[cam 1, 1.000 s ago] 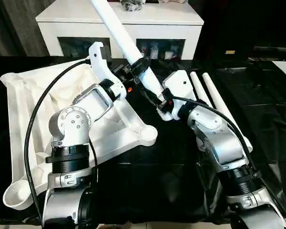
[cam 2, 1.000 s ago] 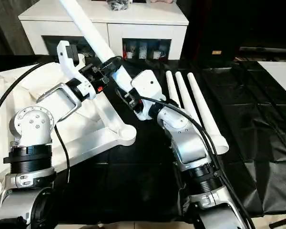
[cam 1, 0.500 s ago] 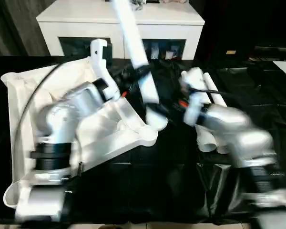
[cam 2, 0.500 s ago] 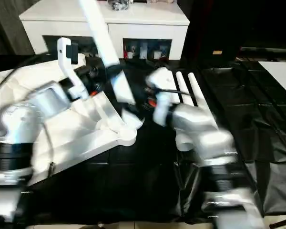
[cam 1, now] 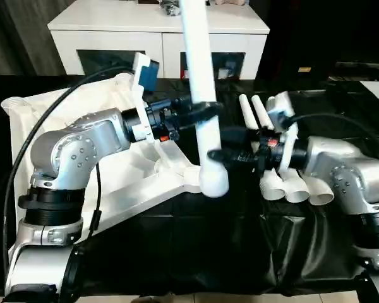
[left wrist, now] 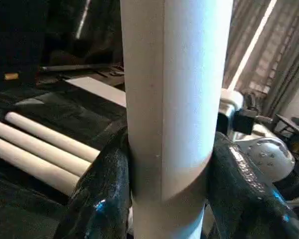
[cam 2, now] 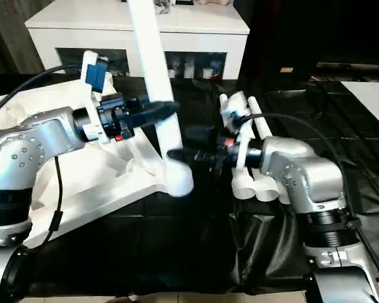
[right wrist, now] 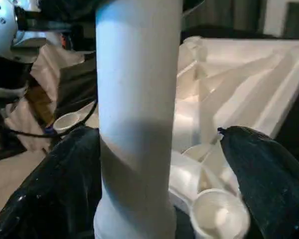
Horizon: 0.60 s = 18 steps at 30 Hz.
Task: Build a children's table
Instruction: Move to table
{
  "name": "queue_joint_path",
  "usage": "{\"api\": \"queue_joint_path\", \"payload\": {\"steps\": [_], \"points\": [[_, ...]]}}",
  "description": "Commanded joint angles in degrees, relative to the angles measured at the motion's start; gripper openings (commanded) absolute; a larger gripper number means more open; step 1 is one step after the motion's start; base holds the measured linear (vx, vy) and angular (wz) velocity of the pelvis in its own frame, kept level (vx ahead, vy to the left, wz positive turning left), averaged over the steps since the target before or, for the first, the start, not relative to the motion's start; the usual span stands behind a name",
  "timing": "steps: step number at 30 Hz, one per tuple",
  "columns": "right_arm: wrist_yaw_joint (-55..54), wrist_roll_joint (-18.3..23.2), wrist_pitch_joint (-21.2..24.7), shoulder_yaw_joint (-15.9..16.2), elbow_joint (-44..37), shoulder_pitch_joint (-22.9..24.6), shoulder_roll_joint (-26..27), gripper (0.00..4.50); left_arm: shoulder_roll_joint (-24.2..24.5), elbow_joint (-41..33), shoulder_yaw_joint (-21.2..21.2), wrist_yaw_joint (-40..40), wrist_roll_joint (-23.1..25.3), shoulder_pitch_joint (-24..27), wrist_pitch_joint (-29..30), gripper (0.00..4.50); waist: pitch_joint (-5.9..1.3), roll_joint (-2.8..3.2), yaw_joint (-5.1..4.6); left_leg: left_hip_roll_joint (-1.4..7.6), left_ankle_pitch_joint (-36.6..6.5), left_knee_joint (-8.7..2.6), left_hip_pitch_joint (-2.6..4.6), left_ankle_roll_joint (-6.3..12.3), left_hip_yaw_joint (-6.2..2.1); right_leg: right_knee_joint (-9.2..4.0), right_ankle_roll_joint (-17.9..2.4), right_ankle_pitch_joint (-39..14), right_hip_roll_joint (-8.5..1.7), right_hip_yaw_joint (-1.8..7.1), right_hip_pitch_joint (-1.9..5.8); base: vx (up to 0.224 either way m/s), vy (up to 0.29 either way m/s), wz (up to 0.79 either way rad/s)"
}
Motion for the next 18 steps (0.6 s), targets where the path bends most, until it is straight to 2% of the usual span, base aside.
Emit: {"api": "queue_joint_path", "payload": {"steps": [1,7,8,17,18], "points": [[1.5,0.6,0.9,1.2,-0.1,-0.5,-0.6,4.18,0.3,-1.9,-1.1,-1.2,-0.9,-0.5,0.0,1.84,-4.2,-0.08,0.24,2.71,-7.4,-3.68,1.77,0.27,-0.97,-3.84,-15.3,0.1,-4.04,1.78,2.76,0.0,0.0,0.0],[4.8,0.5,1.2,3.8,-0.1,-1.2,-0.8,4.18,0.9,-2.2,-3.2,-3.6,0.1,-0.6,-0.3,1.84,-4.22,-0.17,0.47,2.75,-7.4,-3.65,1.84,0.37,-0.94,-3.79,-15.4,0.0,-4.07,1.81,2.75,0.0,0.0,0.0],[5.1,0.4,1.1,4.0,0.0,-1.4,-0.8,3.91,1.0,-2.2,-3.3,-3.8,0.2,-0.6,-0.3,1.84,-4.24,-0.15,0.52,2.75,-7.4,-3.61,1.84,0.4,-0.92,-3.79,-15.4,0.1,-4.06,1.82,2.74,0.0,0.0,0.0],[8.0,0.3,1.3,5.4,0.5,-1.8,-1.9,3.35,2.1,-2.4,-4.6,-5.9,0.6,-0.8,-0.7,1.84,-4.1,0.0,0.66,2.77,-9.0,-3.72,1.88,-0.56,-1.01,-3.89,-14.9,-2.4,-4.03,1.84,2.57,0.0,0.0,0.0],[8.4,0.3,1.5,5.6,0.4,-1.8,-2.1,3.1,2.2,-2.4,-4.7,-6.2,0.7,-0.8,-0.8,1.84,-4.15,0.07,0.7,2.76,-8.9,-3.69,1.91,-0.66,-1.01,-3.88,-14.9,-2.3,-4.04,1.85,2.59,0.0,0.0,0.0]]}}
